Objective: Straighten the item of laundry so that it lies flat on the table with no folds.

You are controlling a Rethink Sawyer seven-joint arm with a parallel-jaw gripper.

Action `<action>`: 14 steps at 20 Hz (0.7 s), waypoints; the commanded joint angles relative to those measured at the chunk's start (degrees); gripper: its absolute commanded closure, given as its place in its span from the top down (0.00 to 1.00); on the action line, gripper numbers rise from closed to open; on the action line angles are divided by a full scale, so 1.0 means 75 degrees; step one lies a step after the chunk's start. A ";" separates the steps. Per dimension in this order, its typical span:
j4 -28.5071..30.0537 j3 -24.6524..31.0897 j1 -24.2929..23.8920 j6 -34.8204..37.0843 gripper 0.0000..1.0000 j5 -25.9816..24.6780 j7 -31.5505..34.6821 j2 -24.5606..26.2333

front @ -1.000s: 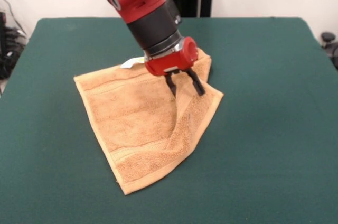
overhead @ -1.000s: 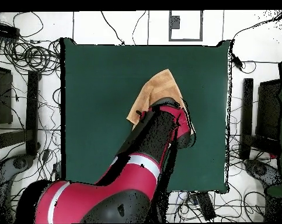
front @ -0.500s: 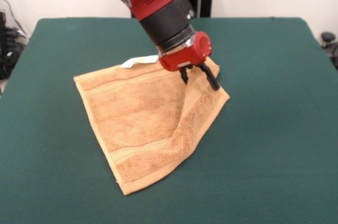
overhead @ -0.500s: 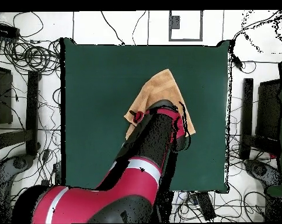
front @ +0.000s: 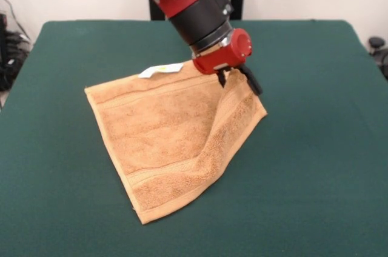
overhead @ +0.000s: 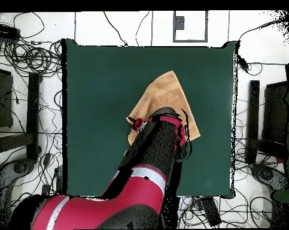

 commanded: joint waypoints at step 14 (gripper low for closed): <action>0.0916 0.1517 -0.0067 -0.0095 1.00 0.0388 0.1151 -0.0053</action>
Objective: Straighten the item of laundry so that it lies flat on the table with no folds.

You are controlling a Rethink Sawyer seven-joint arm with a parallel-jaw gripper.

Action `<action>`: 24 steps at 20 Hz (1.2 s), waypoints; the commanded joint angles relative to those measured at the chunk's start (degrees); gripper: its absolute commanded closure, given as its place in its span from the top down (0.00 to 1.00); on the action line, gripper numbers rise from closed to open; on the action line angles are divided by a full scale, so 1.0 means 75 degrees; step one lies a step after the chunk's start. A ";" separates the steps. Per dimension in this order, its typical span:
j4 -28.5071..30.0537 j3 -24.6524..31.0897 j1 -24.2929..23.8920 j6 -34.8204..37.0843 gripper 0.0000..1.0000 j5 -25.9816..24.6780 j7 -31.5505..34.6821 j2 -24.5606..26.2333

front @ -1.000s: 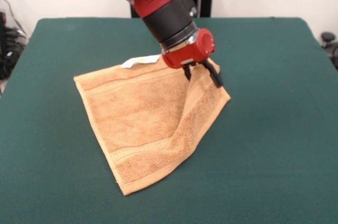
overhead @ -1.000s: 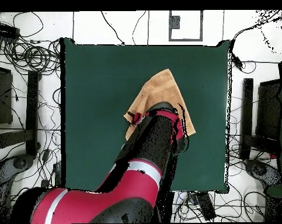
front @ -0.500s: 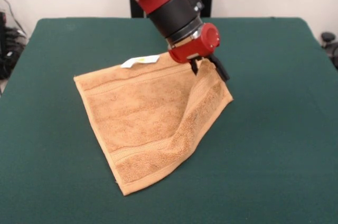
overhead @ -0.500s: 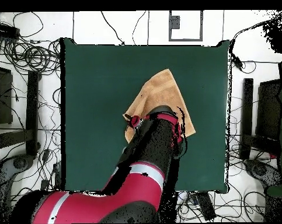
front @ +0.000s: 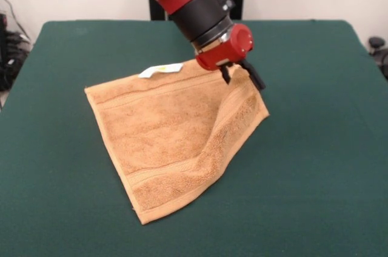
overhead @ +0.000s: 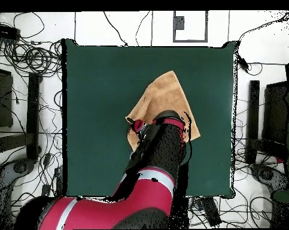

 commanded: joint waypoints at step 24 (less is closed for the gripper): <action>0.0652 0.1774 -0.0231 -0.0302 1.00 0.0864 -0.0237 0.0371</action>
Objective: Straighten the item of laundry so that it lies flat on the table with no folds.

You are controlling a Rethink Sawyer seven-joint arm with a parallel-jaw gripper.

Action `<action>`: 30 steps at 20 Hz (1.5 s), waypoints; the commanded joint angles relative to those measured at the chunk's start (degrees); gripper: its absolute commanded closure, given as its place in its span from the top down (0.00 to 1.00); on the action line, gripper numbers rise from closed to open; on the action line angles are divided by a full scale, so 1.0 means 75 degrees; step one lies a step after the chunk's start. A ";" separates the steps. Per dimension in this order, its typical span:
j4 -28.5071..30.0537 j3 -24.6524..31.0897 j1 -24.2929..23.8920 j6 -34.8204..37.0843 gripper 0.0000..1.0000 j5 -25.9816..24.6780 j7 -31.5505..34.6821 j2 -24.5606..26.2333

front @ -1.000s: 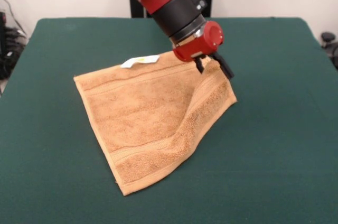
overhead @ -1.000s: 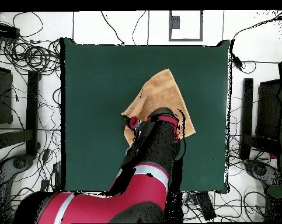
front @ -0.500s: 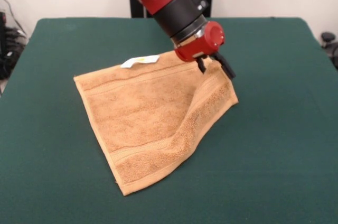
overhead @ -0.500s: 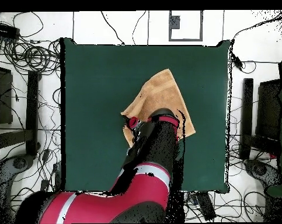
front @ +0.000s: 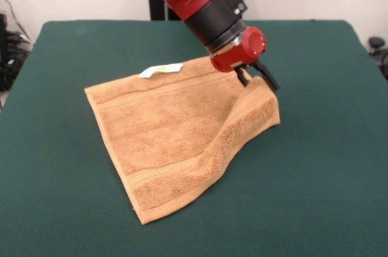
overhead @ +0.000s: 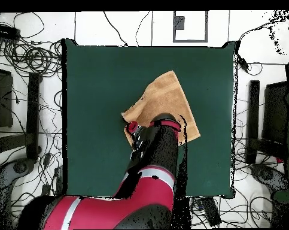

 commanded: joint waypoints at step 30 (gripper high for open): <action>-0.0999 -0.0443 0.0328 0.4177 1.00 0.3207 -0.5910 0.1798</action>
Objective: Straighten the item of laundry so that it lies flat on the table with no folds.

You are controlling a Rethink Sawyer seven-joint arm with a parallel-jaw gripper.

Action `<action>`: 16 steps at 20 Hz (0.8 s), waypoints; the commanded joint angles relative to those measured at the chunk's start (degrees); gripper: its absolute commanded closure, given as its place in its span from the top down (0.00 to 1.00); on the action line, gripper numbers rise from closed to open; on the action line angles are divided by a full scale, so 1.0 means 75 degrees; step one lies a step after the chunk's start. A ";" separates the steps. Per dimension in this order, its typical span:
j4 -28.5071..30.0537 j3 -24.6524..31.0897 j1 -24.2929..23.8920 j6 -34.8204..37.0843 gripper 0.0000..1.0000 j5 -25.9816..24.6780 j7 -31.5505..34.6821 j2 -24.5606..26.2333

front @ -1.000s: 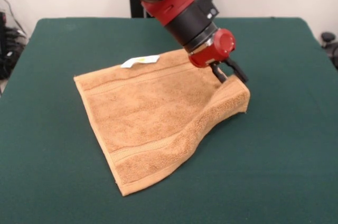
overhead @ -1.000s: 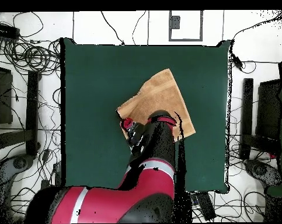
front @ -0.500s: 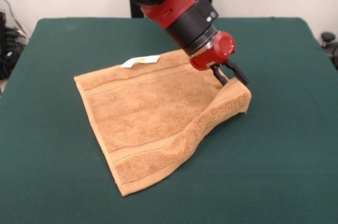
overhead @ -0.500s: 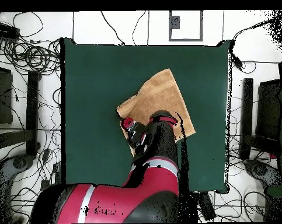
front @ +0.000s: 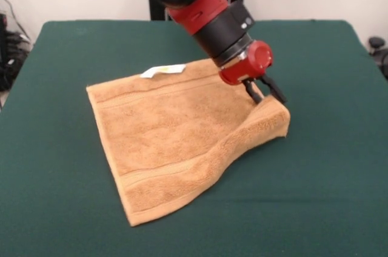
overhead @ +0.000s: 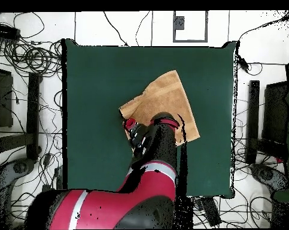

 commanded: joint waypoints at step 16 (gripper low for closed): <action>-0.0519 -0.5908 0.2187 0.1702 1.00 0.9163 -0.8849 0.4280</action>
